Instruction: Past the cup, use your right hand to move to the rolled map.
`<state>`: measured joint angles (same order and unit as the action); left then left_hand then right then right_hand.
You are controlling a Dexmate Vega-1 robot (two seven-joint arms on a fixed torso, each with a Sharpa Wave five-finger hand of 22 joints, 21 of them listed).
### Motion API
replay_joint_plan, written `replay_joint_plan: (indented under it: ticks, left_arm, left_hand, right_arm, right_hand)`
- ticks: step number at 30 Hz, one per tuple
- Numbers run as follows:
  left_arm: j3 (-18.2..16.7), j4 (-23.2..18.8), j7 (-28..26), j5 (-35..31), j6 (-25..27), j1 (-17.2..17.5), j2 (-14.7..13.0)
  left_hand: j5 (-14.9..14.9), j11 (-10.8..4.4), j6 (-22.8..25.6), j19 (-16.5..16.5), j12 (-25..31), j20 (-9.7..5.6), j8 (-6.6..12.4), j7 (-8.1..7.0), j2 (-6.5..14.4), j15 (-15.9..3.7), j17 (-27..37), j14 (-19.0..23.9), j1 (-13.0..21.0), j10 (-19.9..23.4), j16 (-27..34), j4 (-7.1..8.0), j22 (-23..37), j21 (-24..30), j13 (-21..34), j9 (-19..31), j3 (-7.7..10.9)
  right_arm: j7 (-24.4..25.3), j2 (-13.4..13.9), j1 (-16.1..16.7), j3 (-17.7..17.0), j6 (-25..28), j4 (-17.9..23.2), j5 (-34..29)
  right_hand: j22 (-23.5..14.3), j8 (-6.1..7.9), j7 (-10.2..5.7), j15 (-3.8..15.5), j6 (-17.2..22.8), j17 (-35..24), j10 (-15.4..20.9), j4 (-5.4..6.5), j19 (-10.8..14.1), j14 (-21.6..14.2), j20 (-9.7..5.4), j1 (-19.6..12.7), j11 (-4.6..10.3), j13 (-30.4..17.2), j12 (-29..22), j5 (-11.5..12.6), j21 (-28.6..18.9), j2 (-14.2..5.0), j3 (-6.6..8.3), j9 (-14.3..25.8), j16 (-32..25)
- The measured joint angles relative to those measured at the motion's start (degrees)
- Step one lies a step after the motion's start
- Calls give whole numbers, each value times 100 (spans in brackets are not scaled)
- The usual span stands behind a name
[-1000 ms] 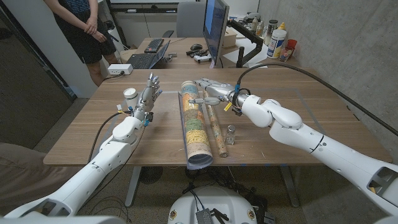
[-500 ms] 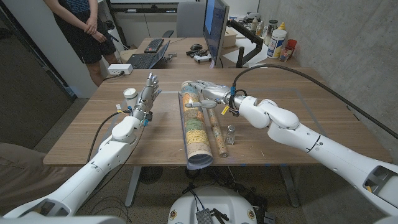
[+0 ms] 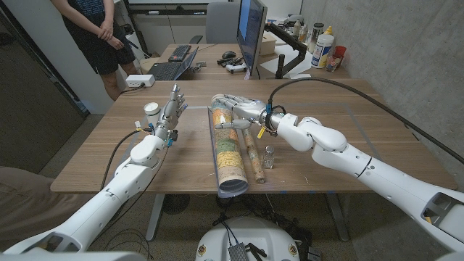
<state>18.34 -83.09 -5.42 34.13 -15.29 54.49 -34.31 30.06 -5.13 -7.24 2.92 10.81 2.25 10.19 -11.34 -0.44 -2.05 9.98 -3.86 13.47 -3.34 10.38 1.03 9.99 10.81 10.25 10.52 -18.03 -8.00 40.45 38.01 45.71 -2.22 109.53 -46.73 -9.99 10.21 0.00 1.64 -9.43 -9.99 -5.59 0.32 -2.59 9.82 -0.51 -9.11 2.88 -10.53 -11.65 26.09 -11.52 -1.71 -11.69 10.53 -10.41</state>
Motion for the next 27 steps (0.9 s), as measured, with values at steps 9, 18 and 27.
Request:
replay_joint_plan:
  ticks: [9,18,27]
  left_arm:
    - [-1,-56,-70,-53,10,55,-15]
    - [-4,-113,-141,-118,10,98,-40]
    - [-4,-140,-167,-151,10,119,-43]
  left_hand:
    - [0,0,18,0,0,0,1,18,0,0,0,0,0,0,0,0,0,0,0,0,0]
    - [0,-19,18,0,0,0,1,18,0,0,0,0,0,-19,0,0,0,0,0,0,0]
    - [0,-19,18,0,0,0,15,18,0,0,0,0,0,-19,0,0,0,0,0,0,0]
  right_arm:
    - [150,-27,-13,19,-273,-162,-89]
    - [235,-80,-48,46,-534,-349,-84]
    - [263,-134,-93,79,-735,-539,-13]
  right_hand:
    - [0,0,-1,0,-1,0,2,24,-1,0,0,27,-1,0,0,0,0,27,-24,0,0]
    - [0,0,-31,0,-31,0,2,40,-1,0,0,96,-2,0,0,7,0,-42,-40,0,0]
    - [0,43,-31,0,-31,0,3,57,-23,0,-22,126,-2,0,0,44,0,-12,-57,-1,0]
